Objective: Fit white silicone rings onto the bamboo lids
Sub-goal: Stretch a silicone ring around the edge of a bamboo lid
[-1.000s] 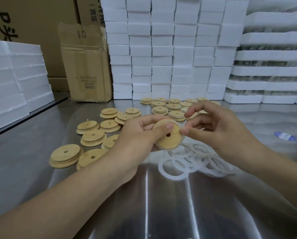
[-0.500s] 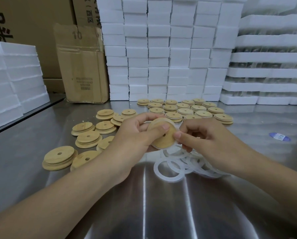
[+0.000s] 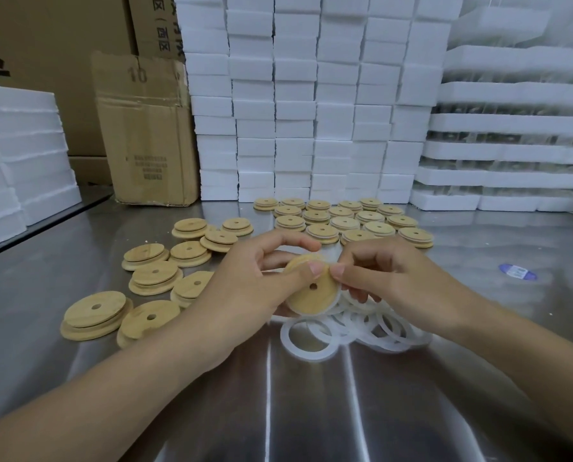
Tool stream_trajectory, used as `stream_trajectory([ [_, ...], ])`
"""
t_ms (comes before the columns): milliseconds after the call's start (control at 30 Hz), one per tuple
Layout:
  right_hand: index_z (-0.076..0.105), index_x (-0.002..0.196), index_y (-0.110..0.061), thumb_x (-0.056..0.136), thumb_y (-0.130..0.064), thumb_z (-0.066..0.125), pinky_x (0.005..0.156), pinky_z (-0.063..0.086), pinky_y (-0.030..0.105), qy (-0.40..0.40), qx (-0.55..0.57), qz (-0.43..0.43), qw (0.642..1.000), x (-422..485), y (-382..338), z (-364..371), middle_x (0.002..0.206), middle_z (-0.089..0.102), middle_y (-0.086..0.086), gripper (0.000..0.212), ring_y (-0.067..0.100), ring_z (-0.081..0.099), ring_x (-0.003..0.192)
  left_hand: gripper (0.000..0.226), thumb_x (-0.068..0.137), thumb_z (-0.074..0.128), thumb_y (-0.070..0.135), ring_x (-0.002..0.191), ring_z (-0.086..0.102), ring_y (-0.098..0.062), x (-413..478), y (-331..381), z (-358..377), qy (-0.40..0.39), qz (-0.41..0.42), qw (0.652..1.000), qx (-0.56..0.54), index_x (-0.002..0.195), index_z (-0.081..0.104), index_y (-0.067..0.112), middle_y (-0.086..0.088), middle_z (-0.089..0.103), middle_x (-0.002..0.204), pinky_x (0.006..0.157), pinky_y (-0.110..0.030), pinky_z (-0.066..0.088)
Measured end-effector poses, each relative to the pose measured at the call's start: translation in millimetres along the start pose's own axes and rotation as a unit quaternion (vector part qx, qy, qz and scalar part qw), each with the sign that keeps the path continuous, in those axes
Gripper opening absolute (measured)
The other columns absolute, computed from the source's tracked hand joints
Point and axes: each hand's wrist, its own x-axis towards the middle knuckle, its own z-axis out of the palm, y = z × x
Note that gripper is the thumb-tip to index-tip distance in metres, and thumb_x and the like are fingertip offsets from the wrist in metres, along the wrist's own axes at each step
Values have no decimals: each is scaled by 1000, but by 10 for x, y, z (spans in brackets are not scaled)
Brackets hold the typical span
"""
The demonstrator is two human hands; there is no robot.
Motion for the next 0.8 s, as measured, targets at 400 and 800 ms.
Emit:
stream_trajectory([
  [400,77,100,-23,100,-38,68,74,55,26,33,-96,-53,993,27,37,48,91,77,-6,17,14,72,83,11,101,71,26,95,80,-21,-12,20,51,45,-60,992,-105,109,77,22,-5,82,101,76,-37,66],
  [800,74,107,-37,100,-35,72,72,51,25,120,-114,-85,983,49,105,31,93,75,-12,8,14,71,90,15,95,79,22,97,79,-14,25,-64,32,71,-23,997,-35,109,80,27,2,84,100,81,-31,63],
])
